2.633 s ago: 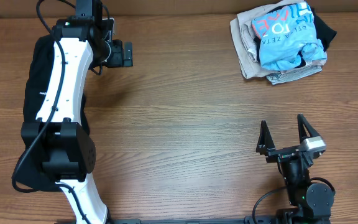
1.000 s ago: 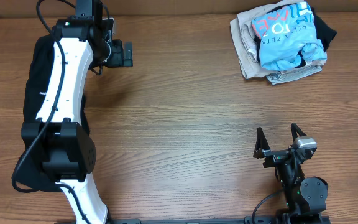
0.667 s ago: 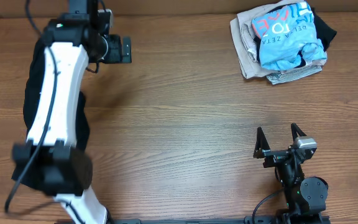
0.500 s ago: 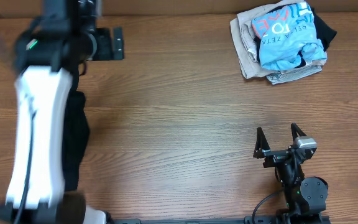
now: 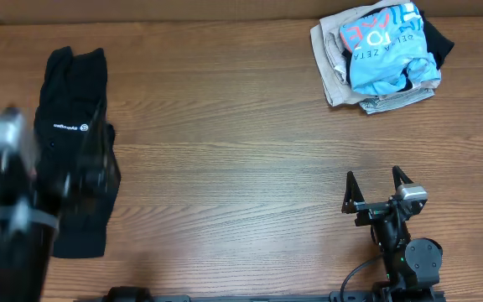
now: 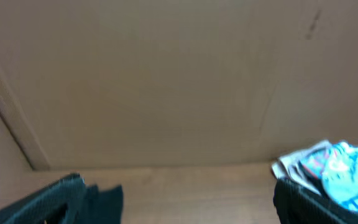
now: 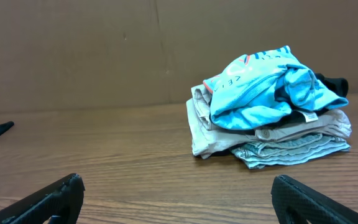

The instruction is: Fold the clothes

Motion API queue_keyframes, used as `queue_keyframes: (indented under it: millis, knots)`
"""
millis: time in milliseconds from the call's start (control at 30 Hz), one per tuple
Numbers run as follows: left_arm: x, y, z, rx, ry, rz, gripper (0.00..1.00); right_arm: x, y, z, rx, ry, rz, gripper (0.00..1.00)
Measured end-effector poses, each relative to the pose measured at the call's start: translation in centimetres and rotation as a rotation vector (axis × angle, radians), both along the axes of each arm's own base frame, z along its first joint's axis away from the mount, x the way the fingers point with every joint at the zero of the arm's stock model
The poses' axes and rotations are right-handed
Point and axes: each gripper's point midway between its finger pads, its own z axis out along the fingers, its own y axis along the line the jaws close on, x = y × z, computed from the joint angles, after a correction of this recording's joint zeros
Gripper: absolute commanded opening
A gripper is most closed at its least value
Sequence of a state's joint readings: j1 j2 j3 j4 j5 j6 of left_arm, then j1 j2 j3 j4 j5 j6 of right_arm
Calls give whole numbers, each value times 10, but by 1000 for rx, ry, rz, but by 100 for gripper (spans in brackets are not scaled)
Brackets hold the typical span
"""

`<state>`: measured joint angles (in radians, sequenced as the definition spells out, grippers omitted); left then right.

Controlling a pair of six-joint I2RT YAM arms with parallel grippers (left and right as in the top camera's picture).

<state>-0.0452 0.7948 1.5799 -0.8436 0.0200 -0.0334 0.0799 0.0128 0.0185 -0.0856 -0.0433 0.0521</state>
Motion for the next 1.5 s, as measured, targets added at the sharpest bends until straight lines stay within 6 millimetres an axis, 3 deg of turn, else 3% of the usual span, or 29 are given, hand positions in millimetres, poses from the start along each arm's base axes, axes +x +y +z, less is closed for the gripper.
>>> queue_keyframes:
  millis: [133, 433, 800, 1167, 1400, 1500]
  knots:
    - [-10, 6, -23, 12, -92, 27, 100, 0, 0, 0, 0, 2, 0, 100]
    - [44, 4, -142, 15, -109, 21, 100, 0, 0, -1, -1, 3, 0, 100]
    - [48, 1, -255, 14, -127, 2, 100, 0, 0, -1, 0, 3, 0, 100]
    - [42, 0, -304, 10, -127, -5, 100, 0, 0, -1, 0, 3, 0, 100]
    - [37, 0, -306, 14, -141, -3, 100, 0, 0, -1, 0, 3, 0, 100]
    - [36, 1, -317, 16, -101, 2, 100, 0, 0, -1, 0, 4, 0, 100]
